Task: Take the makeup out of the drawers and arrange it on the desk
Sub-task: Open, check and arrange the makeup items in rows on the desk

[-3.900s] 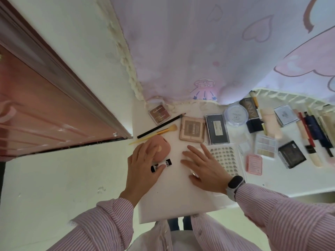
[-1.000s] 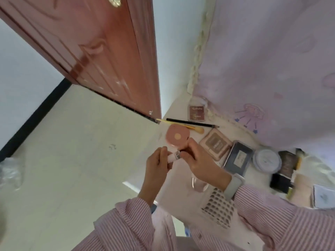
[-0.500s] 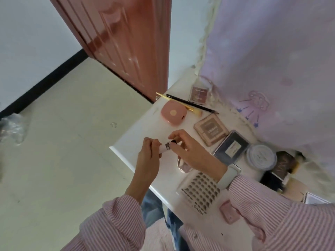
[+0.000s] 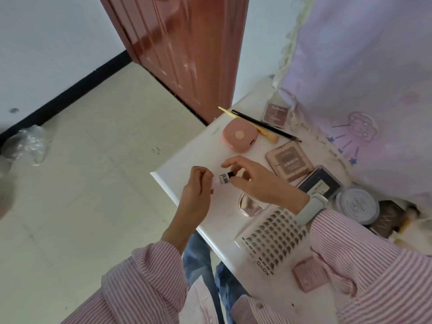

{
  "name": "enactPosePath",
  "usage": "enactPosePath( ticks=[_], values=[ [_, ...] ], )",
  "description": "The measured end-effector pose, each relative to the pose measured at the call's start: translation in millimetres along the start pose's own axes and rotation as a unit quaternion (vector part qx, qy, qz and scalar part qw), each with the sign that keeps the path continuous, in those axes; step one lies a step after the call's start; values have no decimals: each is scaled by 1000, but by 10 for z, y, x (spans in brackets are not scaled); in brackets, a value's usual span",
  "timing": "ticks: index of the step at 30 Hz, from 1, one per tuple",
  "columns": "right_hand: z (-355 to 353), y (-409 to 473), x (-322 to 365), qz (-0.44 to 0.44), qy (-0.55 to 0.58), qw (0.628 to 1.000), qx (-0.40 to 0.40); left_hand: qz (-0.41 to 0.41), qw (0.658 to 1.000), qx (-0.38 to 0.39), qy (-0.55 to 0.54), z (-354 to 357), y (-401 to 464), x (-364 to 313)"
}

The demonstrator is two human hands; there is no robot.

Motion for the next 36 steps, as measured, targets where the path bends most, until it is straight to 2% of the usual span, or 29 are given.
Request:
enactPosePath(
  ticks=[4, 7, 12, 17, 19, 21, 24, 26, 28, 32, 36],
  values=[
    [-28, -1, -1, 14, -38, 999, -18, 15, 1000, 4, 10, 42, -23, -21],
    [-35, -41, 38, -20, -53, 998, -21, 9, 1000, 12, -2, 47, -32, 6],
    [-32, -97, 43, -56, -249, 967, 16, -18, 997, 65, 27, 76, -4, 92],
    [-120, -165, 77, -88, -318, 944, -4, -63, 992, 110, 8, 100, -21, 136],
    [-283, -170, 29, -83, -307, 947, -35, -77, 993, 95, -4, -11, -6, 194],
    [-506, -148, -29, -77, -247, 961, -98, -77, 994, 68, -40, -142, 4, 242],
    [-734, -124, -104, -47, -86, 976, -195, -91, 975, 24, -200, -247, -5, 274],
    [-686, -80, -87, -33, -7, 979, -203, -103, 953, 15, -285, -230, 17, 279],
    [-529, -22, -12, -31, 8, 983, -181, -108, 941, -5, -321, -215, 51, 280],
    [-261, 136, 76, -37, -57, 982, -174, -69, 959, -144, -236, -447, 107, 284],
    [-96, 326, 185, -92, -134, 965, -207, -15, 969, -201, -143, -598, 177, 192]
  ],
)
Point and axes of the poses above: each hand's wrist, its own y-axis towards the middle knuckle, its own z-axis out of the palm, x = y × z, the point moved 9 cm from there along y, towards the middle knuckle, and after that the axes turned 2 degrees about y, right-handed, at the moved point
